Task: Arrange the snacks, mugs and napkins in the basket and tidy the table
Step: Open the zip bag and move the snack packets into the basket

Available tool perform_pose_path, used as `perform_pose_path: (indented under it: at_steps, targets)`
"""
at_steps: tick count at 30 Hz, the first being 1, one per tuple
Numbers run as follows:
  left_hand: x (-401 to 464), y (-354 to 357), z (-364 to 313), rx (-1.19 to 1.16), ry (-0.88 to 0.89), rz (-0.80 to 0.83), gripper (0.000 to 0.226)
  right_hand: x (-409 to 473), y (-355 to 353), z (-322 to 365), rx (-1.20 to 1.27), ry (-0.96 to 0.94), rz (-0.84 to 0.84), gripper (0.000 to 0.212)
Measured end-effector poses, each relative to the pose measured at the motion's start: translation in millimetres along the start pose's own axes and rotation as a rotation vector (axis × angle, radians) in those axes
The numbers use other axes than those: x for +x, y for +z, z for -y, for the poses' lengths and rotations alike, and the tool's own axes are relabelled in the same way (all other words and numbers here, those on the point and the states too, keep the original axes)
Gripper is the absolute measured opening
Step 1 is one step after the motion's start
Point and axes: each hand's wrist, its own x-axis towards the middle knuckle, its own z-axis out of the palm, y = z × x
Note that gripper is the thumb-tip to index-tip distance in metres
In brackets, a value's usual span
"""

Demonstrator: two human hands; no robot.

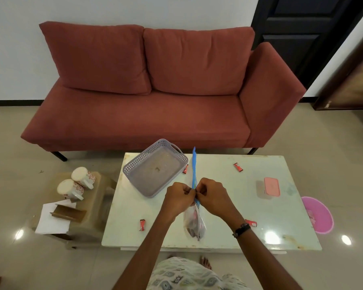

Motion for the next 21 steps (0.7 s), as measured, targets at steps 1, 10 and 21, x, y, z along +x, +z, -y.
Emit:
perform_pose_path:
  at_steps: [1, 10, 21]
  targets:
    - [0.8, -1.2, 2.3, 0.056, 0.01, -0.01, 0.026, -1.5, 1.0, 0.6, -0.009, -0.008, -0.006, 0.007]
    - [-1.7, 0.3, 14.2, 0.302, 0.2, -0.073, 0.032, 1.7, 1.9, -1.3, 0.032, 0.128, 0.089, 0.011]
    - [-13.0, 3.8, 18.2, 0.005, -0.055, 0.105, 0.03, -2.6, 2.1, -1.2, -0.019, 0.018, 0.282, 0.013]
